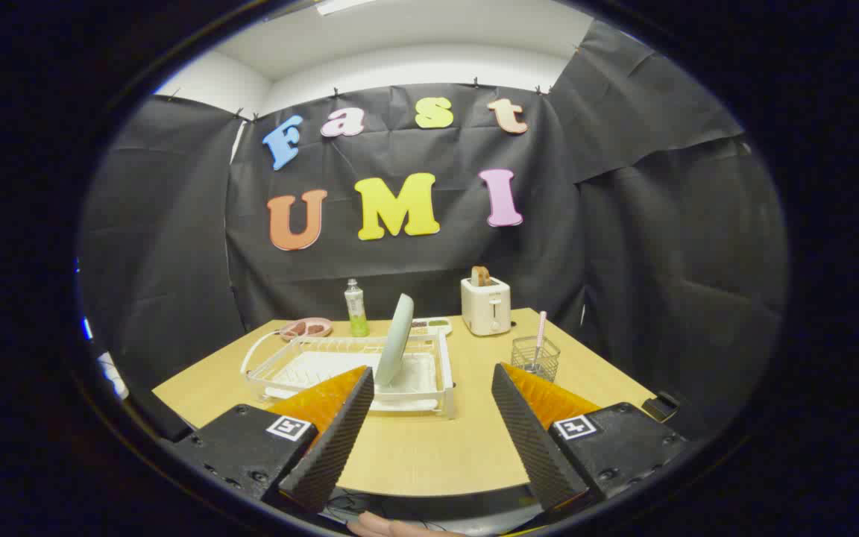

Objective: Take the plate from the dish rack, then take the spoon from the basket and place it into the plate.

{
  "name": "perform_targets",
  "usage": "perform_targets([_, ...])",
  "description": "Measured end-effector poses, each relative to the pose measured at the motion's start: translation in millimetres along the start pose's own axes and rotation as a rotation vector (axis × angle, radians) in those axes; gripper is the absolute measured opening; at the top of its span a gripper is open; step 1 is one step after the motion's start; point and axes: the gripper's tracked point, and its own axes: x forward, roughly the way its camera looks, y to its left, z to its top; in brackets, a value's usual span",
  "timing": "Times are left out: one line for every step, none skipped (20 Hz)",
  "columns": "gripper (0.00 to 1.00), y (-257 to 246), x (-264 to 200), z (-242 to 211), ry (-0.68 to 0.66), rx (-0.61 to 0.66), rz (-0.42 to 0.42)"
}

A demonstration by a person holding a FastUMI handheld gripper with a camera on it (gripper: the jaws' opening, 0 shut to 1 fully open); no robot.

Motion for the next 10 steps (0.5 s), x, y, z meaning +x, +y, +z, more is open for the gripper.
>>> perform_targets([1.00, -1.6, -0.6, -0.2, -0.002, 0.002, -0.002])
perform_targets([1.00, -2.0, -1.9, 1.5, -0.007, 0.005, 0.002])
perform_targets([1.00, -2.8, -2.6, 0.7, -0.009, 0.005, 0.002])
perform_targets([1.00, -4.9, -3.9, 2.6, -0.011, 0.003, -0.001])
perform_targets([1.00, -6.2, -4.7, 2.9, -0.013, -0.001, -0.002])
perform_targets([1.00, -7.7, -5.7, 4.0, -0.015, -0.003, -0.004])
perform_targets([1.00, -9.3, -6.1, 3.3, -0.016, -0.004, -0.006])
perform_targets([1.00, -10.0, -6.0, 3.9, -0.015, -0.004, -0.007])
perform_targets([1.00, -10.1, -6.1, 3.3, -0.014, -0.004, -0.006])
perform_targets([1.00, -10.5, -6.7, 4.2, -0.014, -0.002, -0.005])
